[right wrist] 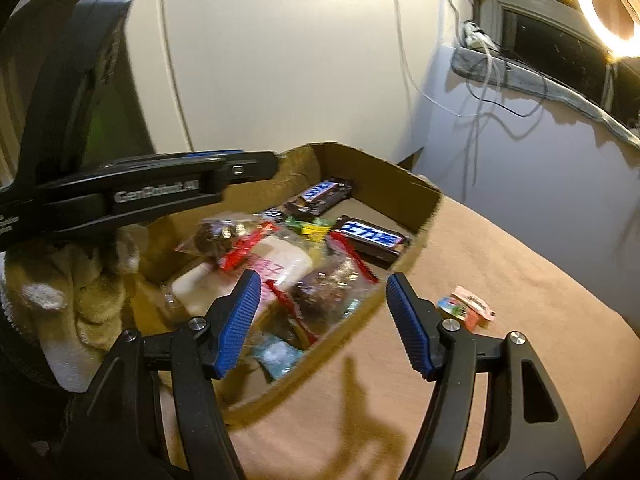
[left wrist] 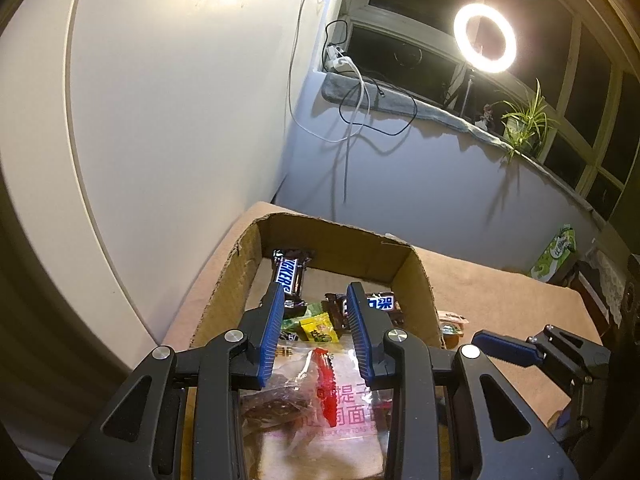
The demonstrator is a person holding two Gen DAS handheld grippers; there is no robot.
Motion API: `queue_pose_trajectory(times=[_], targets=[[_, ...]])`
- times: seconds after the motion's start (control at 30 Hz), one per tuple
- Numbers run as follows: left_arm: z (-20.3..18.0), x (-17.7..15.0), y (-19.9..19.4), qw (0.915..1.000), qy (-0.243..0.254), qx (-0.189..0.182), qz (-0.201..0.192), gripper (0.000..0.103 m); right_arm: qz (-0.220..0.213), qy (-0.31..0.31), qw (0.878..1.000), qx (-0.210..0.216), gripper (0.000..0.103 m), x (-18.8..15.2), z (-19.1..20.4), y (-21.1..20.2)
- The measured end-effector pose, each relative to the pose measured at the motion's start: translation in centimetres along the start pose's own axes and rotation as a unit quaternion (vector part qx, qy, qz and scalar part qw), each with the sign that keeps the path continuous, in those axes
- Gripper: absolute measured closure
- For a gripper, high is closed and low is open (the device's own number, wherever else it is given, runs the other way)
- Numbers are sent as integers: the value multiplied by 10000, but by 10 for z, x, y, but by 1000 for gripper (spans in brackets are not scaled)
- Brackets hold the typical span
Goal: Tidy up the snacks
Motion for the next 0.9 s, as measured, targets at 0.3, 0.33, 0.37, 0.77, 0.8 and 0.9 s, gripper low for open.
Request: queue_pose_trajectory(times=[0.3,0.33,0.37,0.77,0.8,0.9], targets=[[-17,2,-5,9999,96,-104,-59,72,-87,354,9986,-375,35,1,-50,-11],[-19,2,-5,9998,115,-120,-59,72,-91,406,9982,-425,35,1,-56,-12],[-22,2,-5,9998,141,-133,-60,72,-88,457,9978,-474,35,0,-63,-13],[-61,4,-11,9982,406,-435,-119,72,60,1403,9888,-509,35,-5,-139,-13],[-64,4,-12,9980,425,-458,-129,72,79,1443,9884,-474,35,-5,-141,-12],[-72,4,-13,9975,459,-521,-141,72,150,1630,9860,-319,35,-4,-148,-5]])
Point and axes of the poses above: each gripper's, at about its wrist camera, not at the fingertips, and y roughly the way its jaws point, z to its left, x to its top, the point moved 9 cm from there along y, roughly the way its jaws point, and after that the axes turned 8 degrees about y, right-handed, at the moved point
